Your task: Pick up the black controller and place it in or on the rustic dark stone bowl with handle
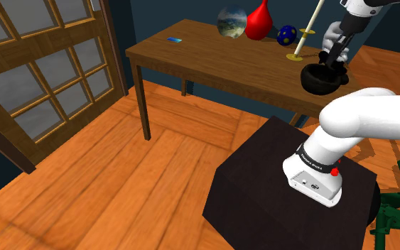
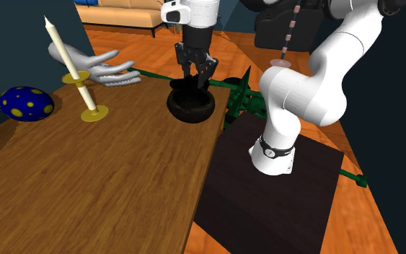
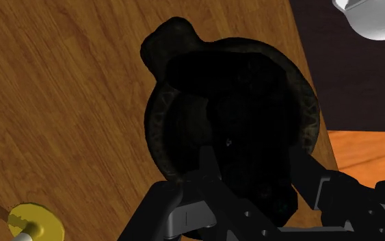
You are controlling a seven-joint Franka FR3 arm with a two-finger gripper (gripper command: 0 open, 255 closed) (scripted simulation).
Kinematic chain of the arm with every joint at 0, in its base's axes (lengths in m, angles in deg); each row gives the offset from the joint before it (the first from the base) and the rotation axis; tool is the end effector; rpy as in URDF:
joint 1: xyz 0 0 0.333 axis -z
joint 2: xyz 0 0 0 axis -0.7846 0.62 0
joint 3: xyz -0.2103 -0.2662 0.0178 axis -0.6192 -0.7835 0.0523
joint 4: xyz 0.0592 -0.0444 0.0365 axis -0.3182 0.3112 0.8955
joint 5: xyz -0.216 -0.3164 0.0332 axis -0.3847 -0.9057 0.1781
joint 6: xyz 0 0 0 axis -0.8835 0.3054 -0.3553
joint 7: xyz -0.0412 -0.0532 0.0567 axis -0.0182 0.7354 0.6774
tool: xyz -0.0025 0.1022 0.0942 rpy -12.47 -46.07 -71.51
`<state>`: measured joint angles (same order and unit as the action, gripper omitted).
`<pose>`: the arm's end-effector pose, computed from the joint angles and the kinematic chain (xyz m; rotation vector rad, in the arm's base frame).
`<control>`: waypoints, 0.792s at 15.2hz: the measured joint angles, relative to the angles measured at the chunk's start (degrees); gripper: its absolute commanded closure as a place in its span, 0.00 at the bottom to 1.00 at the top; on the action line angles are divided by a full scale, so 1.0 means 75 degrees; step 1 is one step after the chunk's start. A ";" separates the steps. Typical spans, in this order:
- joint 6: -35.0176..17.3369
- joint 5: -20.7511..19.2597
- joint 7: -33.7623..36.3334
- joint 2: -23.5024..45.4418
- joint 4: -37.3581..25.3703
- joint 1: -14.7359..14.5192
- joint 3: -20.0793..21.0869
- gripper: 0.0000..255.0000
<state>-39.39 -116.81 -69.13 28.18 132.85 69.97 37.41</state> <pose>0.1303 -0.2439 0.4935 2.9941 -0.0534 -0.0246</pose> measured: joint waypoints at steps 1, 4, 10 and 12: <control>-0.0066 -0.0029 0.0022 -0.0033 0.0104 0.0019 -0.0020 1.00; -0.0299 -0.0133 0.0064 -0.0028 0.0333 0.0050 -0.0130 1.00; -0.0333 -0.0155 0.0070 -0.0060 0.0399 0.0069 -0.0144 1.00; -0.0333 -0.0155 0.0070 -0.0060 0.0400 0.0069 -0.0144 0.00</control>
<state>-41.89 -117.98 -68.61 27.73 135.84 70.48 36.33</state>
